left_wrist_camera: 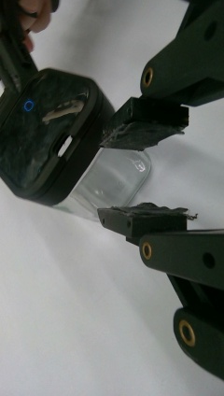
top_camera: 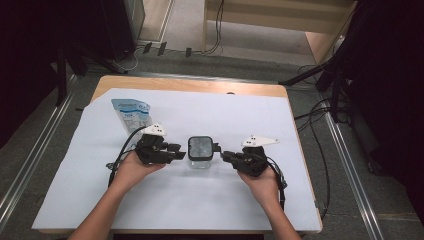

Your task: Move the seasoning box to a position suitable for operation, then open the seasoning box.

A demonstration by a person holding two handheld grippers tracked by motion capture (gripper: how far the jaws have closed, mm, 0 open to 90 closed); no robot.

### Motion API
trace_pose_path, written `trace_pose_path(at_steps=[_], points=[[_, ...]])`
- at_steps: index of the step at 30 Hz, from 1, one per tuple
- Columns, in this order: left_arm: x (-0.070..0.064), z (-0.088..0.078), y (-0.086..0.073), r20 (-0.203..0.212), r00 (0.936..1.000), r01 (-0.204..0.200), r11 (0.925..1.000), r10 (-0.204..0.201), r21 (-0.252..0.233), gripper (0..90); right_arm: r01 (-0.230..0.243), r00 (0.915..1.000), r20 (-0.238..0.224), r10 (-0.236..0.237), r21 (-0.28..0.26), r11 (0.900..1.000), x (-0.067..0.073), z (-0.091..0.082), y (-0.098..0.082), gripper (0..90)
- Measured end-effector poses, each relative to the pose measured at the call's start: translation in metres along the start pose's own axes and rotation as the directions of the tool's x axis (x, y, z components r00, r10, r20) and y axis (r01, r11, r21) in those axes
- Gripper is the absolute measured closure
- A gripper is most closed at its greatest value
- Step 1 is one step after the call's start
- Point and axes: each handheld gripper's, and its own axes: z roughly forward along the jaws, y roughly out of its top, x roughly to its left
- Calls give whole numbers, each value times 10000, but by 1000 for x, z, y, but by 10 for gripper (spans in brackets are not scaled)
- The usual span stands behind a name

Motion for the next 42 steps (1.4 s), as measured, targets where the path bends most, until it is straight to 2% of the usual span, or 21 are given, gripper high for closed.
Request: trace_pose_path(at_steps=[2,4,6,8,10,11,12,13,15,17,18,20,21,24,27,28,29,32,35,42], points=[[-3,-2,0,134,9996,-259,9996,258,79,520,25,10000,30,-24,-106,9999,-4,-3,0,687],[-5,-5,0,93,9986,-529,9986,530,-46,488,136,9995,283,-131,-168,9998,-6,-4,0,610],[-7,-8,0,273,9985,-478,9988,482,-145,473,160,9992,372,-152,-227,9996,-10,-4,0,513],[-7,-10,0,187,9978,-628,9978,632,-202,460,-177,9995,251,180,-125,9998,-16,-3,0,491],[-6,-12,0,158,9981,-598,9978,603,-276,451,-284,9993,228,287,-142,9995,-16,-4,0,492],[-5,-13,0,227,9984,-518,9984,523,-245,445,-267,9994,227,271,-185,9995,-17,-4,0,492],[-4,-13,0,479,9980,-408,9990,417,-194,435,-211,9995,238,217,-248,9995,-17,-4,0,493],[-2,-13,1,676,9968,-425,9990,433,-141,397,-147,9995,267,154,-272,9995,-17,-5,0,495],[-1,-13,2,786,9955,-523,9985,534,-156,329,-101,9995,282,110,-291,9995,-17,-5,0,495],[2,-11,3,1200,9924,-256,9995,274,-162,217,-53,9995,302,61,-286,9996,-17,-5,-1,511],[3,-9,4,1303,9910,-298,9995,291,36,198,-48,9994,346,58,-283,9996,-18,-5,-2,525],[3,-6,5,1223,9908,-607,9978,572,255,186,-103,9995,300,113,-330,9994,-20,-6,-1,569],[3,-3,8,1337,9883,-781,9963,728,350,175,-226,9993,281,240,-469,9986,-21,-6,0,611],[2,0,12,1292,9871,-995,9944,940,368,175,-351,9990,260,364,-473,9983,-23,-6,1,653],[5,3,16,1589,9820,-1087,9934,1016,363,175,-496,9983,268,511,-541,9973,-25,-5,1,731],[6,3,18,1630,9808,-1153,9926,1074,393,177,-656,9976,187,667,-505,9966,-26,-4,2,798],[6,4,19,1671,9797,-1189,9922,1112,370,177,-656,9976,187,667,-505,9966,-26,-4,2,798],[7,6,20,1835,9754,-1290,9913,1220,266,173,-656,9977,149,663,-404,9970,-27,-1,2,885],[7,9,20,1777,9746,-1450,9887,1362,377,139,-476,9986,203,482,-290,9984,-26,2,3,900],[6,20,21,1812,9734,-1508,9875,1402,458,98,-313,9994,165,315,-159,9994,-22,8,4,900]])
